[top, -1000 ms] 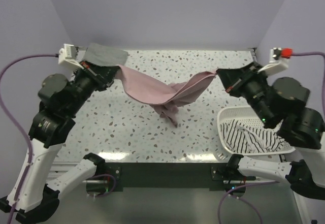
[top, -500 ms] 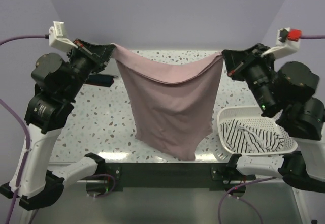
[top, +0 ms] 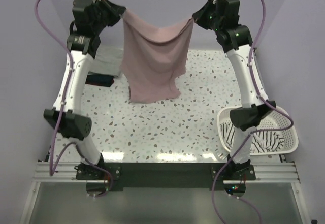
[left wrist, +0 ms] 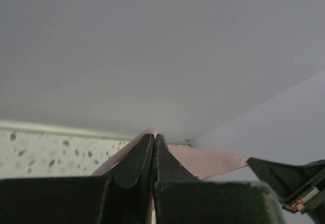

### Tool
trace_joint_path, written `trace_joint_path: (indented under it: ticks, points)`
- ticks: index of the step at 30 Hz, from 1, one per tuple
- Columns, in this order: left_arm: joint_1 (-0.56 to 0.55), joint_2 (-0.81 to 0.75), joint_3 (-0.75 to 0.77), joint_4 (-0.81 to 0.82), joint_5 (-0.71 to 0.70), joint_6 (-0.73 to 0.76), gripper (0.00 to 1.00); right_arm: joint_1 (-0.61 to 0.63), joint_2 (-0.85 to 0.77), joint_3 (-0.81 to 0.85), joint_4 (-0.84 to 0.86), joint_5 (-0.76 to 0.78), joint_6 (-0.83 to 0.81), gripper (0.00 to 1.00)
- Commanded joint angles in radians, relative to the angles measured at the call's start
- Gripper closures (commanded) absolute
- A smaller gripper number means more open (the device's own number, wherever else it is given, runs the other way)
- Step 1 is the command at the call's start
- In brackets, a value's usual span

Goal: Fold and stack the tank tops
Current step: Flatten the tank top out

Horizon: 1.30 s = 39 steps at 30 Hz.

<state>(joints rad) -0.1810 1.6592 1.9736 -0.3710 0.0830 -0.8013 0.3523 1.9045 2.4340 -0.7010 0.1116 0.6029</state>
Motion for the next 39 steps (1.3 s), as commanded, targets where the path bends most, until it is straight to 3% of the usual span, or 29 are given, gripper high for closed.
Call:
trace_joint_path:
  ticks: [1,2,4,7,10,13,14,16,17,19,20,25,29,39]
  points:
    - [0.066,0.202,0.44,0.097,0.239,-0.003,1.0,-0.058,0.068,0.213,0.118,-0.23,0.083,1.0]
    - [0.078,0.27,0.616,0.074,0.263,0.001,1.0,-0.076,0.071,0.244,0.132,-0.236,0.087,1.0]
    - [0.132,0.252,0.625,0.101,0.319,-0.024,1.0,-0.088,0.006,0.197,0.188,-0.239,0.077,1.0]
    - [0.181,0.079,0.296,0.266,0.363,-0.065,1.0,-0.096,-0.147,-0.057,0.259,-0.224,0.066,1.0]
    - [0.202,-0.01,0.113,0.251,0.383,-0.035,1.0,-0.096,-0.279,-0.336,0.303,-0.221,0.07,1.0]
    - [0.204,-0.123,-0.153,0.285,0.402,-0.042,1.0,-0.095,-0.378,-0.64,0.334,-0.222,0.081,1.0]
    - [0.204,-0.191,-0.305,0.306,0.403,-0.048,1.0,-0.096,-0.453,-0.808,0.343,-0.213,0.092,1.0]
    - [0.204,-0.26,-0.466,0.299,0.393,-0.052,1.0,-0.096,-0.527,-0.985,0.371,-0.217,0.11,1.0]
    - [0.204,-0.335,-0.645,0.297,0.394,-0.07,1.0,-0.096,-0.566,-1.15,0.37,-0.21,0.116,1.0]
    - [0.201,-0.418,-0.839,0.274,0.368,-0.102,1.0,-0.096,-0.678,-1.309,0.364,-0.217,0.132,1.0]
    - [0.202,-0.508,-1.028,0.265,0.354,-0.107,1.0,-0.093,-0.709,-1.451,0.35,-0.22,0.136,1.0]
    - [0.201,-0.764,-1.531,0.133,0.291,-0.105,1.0,-0.093,-0.883,-1.824,0.255,-0.257,0.161,1.0]
    - [0.198,-0.846,-1.715,0.095,0.333,-0.093,1.0,-0.095,-0.958,-1.934,0.16,-0.273,0.178,1.0]
    - [0.195,-0.969,-1.701,-0.227,0.27,0.022,1.0,-0.095,-1.098,-1.988,-0.052,-0.234,0.204,1.0]
